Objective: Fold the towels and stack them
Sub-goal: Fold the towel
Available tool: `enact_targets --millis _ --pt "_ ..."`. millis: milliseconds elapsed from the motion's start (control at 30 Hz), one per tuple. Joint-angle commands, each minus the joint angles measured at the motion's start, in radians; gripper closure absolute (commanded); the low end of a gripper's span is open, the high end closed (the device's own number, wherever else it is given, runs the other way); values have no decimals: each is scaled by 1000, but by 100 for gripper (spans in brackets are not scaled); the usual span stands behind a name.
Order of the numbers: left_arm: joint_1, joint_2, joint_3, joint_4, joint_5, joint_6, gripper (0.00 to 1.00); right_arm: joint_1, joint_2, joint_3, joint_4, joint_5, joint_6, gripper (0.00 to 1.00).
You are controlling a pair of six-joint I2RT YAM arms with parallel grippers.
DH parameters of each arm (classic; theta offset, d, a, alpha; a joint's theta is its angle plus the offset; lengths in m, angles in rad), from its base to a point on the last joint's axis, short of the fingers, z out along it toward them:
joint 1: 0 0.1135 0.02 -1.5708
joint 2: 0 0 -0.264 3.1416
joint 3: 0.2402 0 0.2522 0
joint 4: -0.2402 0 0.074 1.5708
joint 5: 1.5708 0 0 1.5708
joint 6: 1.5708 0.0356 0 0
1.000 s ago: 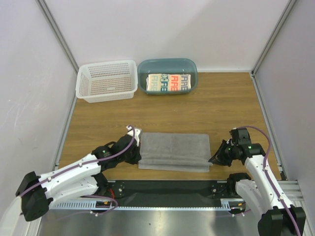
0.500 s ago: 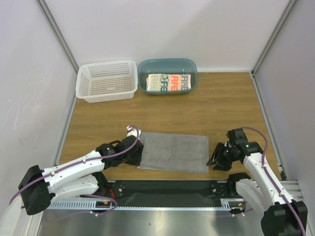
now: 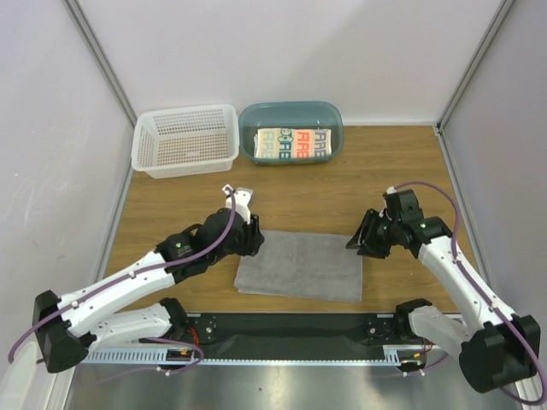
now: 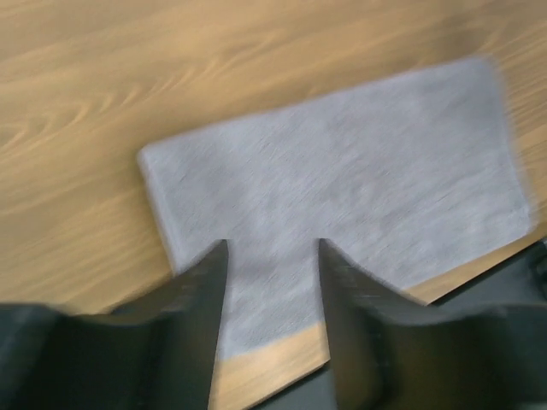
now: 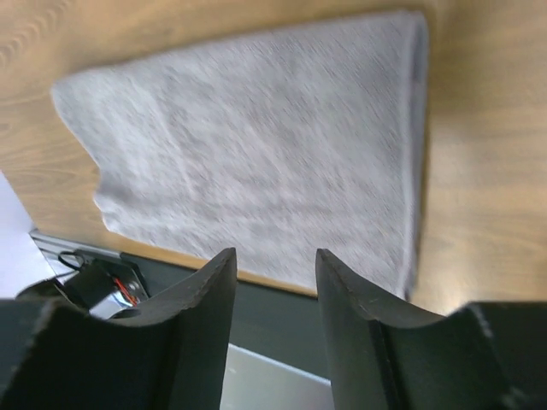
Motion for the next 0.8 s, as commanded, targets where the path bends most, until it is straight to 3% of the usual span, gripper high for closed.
enact_targets --millis 0,67,500,600,767 --pt "-1 34 -28 207 52 44 56 23 51 -7 174 19 55 54" --pt "1 70 -48 203 68 1 63 28 82 -29 219 30 66 56" --pt "-1 54 -443 315 209 -284 67 29 275 -189 377 23 6 62" --pt "-5 52 -443 249 239 -329 65 28 312 -178 380 28 -8 66" --pt "-13 -28 -363 171 188 -251 48 28 301 -155 400 -7 -6 66"
